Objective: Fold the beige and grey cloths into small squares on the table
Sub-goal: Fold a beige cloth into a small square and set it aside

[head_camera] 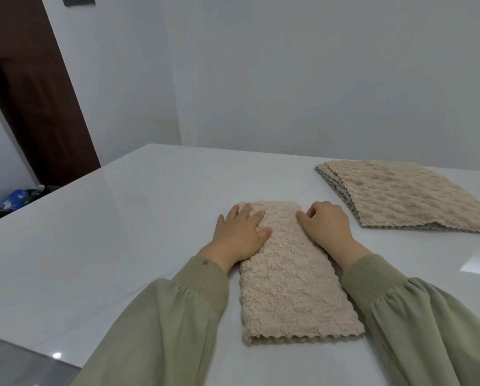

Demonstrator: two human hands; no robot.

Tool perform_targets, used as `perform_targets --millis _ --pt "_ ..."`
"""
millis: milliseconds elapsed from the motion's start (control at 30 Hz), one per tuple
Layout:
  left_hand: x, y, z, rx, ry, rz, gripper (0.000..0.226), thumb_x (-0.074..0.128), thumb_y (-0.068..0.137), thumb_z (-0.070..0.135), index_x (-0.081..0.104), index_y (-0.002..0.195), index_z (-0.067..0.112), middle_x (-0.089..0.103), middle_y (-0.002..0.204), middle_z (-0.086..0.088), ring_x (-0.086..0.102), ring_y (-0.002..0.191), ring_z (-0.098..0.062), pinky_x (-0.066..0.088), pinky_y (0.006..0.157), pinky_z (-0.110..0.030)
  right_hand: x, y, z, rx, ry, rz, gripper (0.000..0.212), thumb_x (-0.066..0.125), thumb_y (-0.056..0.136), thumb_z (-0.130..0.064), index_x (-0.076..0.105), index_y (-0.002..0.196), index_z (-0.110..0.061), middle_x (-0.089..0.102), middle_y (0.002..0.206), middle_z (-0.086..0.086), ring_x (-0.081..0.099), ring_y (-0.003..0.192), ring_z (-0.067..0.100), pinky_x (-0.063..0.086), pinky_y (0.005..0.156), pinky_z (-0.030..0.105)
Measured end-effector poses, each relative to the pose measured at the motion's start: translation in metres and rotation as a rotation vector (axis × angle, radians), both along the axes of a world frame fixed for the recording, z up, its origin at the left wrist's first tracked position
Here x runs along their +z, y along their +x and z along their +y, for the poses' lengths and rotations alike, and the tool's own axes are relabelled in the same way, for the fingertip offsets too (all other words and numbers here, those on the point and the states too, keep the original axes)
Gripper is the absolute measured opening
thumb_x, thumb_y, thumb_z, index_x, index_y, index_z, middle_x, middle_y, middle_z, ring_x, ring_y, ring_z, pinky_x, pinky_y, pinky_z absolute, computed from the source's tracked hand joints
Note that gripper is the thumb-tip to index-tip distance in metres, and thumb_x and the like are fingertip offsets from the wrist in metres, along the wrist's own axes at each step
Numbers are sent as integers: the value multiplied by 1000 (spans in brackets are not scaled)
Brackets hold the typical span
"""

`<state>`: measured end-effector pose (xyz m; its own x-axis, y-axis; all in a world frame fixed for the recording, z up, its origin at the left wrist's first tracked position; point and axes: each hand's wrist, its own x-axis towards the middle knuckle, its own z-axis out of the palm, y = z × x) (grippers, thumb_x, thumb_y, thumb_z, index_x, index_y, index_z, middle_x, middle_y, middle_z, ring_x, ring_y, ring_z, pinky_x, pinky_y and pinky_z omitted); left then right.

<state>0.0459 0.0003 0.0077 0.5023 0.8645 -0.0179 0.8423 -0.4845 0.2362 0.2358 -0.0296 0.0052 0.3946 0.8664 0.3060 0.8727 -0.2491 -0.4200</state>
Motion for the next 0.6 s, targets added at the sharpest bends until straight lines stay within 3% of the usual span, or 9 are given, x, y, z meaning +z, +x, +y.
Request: perform_targets --millis 100,267,400,500,600 --pt "1 0 0 -5 -6 10 59 23 97 55 10 151 33 -6 160 1 -9 146 -22 -2 116 -48 1 -1 0 24 17 71 24 59 86 -28 60 69 -12 60 81 4 56 85 26 47 72 36" --pt "0 -2 0 17 18 -10 62 27 95 59 9 150 36 -8 160 1 -10 146 -24 -2 116 -53 6 -2 -1 36 227 128 23 59 75 -7 54 54 -4 58 68 11 54 72 27 38 61 32" --pt "-2 -1 3 34 -4 -30 63 25 94 61 11 150 35 -5 160 1 -5 146 -24 0 116 -52 3 -1 -1 -13 -31 20 18 59 72 -19 55 56 -14 58 74 6 56 80 30 47 74 38" --pt "-3 0 11 143 37 -253 61 24 97 54 24 148 20 23 155 -7 21 142 -26 19 115 -46 2 4 3 -27 76 46 10 59 80 -22 63 81 -13 57 94 6 52 94 28 45 86 43" --pt "-3 1 22 317 116 -380 50 25 100 43 52 128 12 51 130 -9 42 120 -26 34 97 -38 0 12 13 -19 89 108 21 52 88 -28 64 93 -12 61 102 9 54 98 30 46 86 42"
